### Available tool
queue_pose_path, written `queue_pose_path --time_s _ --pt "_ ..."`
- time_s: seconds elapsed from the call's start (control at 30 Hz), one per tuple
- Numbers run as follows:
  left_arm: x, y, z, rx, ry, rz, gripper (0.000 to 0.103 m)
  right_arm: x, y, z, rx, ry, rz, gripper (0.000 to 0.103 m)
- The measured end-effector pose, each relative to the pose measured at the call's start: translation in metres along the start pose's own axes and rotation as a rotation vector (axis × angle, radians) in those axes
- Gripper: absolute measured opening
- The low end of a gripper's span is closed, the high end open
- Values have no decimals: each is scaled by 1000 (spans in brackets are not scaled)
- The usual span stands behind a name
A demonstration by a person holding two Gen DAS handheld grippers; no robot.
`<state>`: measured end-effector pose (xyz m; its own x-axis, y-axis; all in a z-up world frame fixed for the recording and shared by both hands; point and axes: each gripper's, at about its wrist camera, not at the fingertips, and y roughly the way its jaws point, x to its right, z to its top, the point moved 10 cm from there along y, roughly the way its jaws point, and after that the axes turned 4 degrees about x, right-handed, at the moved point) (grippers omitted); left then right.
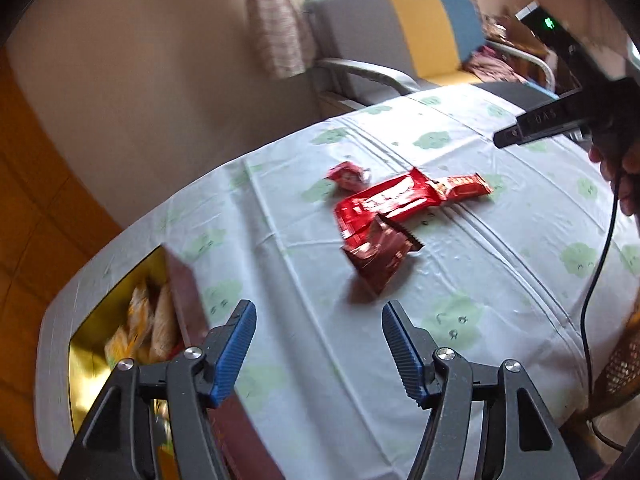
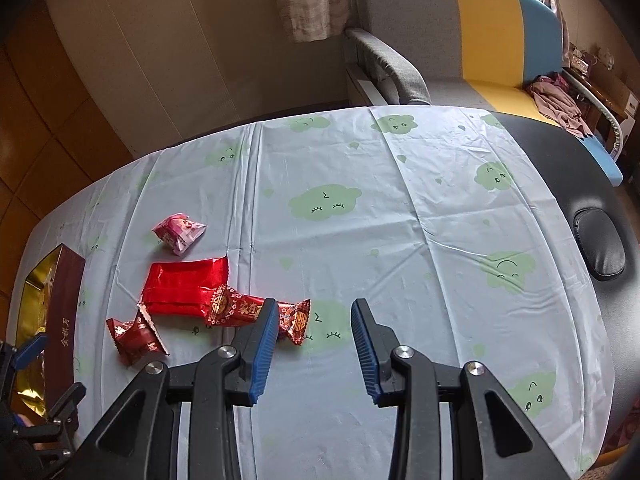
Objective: Organize snacks
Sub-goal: 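Grasp the dark red foil packet with the left gripper and lift it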
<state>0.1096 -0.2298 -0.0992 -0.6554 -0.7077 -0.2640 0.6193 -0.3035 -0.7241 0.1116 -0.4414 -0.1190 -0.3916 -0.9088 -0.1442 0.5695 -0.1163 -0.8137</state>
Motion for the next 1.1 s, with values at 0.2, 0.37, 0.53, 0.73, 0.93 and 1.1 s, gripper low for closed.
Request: queue_pose_path --time_s 0.2,0.37,0.53,0.73,0.93,1.1 --pt "29 37 18 -8 174 -35 66 0 -2 2 2 23 25 38" --pt "48 71 21 -32 283 -53 66 1 -1 3 -1 31 33 39" --pt "44 99 16 -81 215 -90 52 -1 0 3 -3 13 31 39" --pt "37 84 6 -81 -35 -202 24 -2 3 0 -11 -14 13 39" --pt "42 49 -28 -78 -162 -236 24 -3 8 -6 -33 -41 -11 39" --pt "35 27 -57 -67 -263 -238 24 -18 14 -17 -70 -83 20 39"
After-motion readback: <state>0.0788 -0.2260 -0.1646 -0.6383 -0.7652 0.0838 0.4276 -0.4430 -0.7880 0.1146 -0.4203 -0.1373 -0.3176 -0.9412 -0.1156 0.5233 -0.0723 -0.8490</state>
